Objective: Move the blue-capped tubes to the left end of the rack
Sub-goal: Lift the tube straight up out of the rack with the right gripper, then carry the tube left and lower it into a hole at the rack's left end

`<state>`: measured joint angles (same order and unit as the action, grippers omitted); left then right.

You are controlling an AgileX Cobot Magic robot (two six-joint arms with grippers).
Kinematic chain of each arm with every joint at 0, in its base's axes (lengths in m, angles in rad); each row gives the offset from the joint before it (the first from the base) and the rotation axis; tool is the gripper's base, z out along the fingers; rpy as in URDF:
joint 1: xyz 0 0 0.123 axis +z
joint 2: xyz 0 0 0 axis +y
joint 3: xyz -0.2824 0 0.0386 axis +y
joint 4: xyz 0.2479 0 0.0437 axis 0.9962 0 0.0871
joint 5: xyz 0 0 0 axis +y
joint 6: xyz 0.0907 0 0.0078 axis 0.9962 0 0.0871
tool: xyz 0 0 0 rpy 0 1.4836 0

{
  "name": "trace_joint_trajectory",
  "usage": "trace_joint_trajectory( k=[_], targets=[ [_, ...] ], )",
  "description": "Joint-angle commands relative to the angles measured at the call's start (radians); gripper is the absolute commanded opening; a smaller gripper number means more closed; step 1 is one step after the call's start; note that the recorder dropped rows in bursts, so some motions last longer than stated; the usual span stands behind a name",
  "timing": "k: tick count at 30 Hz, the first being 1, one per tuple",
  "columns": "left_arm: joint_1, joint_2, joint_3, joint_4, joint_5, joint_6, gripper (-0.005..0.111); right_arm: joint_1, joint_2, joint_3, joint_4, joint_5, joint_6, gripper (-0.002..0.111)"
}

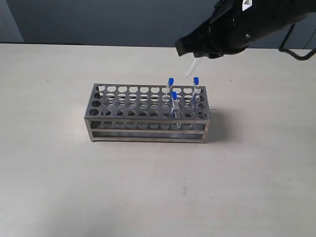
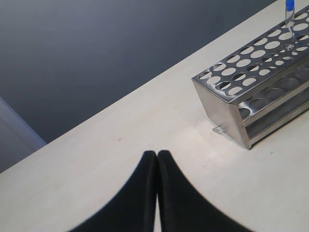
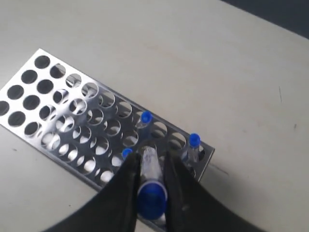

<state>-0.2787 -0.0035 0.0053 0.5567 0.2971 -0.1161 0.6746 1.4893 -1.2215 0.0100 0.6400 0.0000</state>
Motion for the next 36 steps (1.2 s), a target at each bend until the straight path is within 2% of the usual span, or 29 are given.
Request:
trace_joint_trajectory(
  k=[1, 6, 12, 17, 23, 27, 36],
  targets=[
    [-0.004, 0.003, -0.005, -0.002, -0.006, -0.005, 0.001, 0.014, 0.023, -0.048, 0.072, -0.028, -0.132, 0.001],
    [-0.004, 0.003, -0.005, -0.002, -0.004, -0.005, 0.001, 0.06, 0.173, -0.199, 0.198, 0.085, -0.331, -0.001],
    [-0.004, 0.003, -0.005, -0.002, -0.004, -0.005, 0.001, 0.106, 0.411, -0.507, 0.197, 0.243, -0.368, -0.001],
    [-0.004, 0.003, -0.005, -0.002, -0.004, -0.005, 0.001, 0.149, 0.597, -0.833, 0.191, 0.425, -0.396, -0.001],
    [-0.004, 0.003, -0.005, -0.002, -0.004, -0.005, 0.001, 0.177, 0.765, -1.103, 0.177, 0.563, -0.396, -0.001],
    [-0.004, 0.003, -0.005, -0.002, -0.004, -0.005, 0.001, 0.184, 0.82, -1.167, 0.177, 0.579, -0.394, -0.001],
    [-0.004, 0.003, -0.005, -0.002, -0.004, -0.005, 0.001, 0.186, 0.855, -1.171, 0.177, 0.537, -0.394, -0.001]
  ],
)
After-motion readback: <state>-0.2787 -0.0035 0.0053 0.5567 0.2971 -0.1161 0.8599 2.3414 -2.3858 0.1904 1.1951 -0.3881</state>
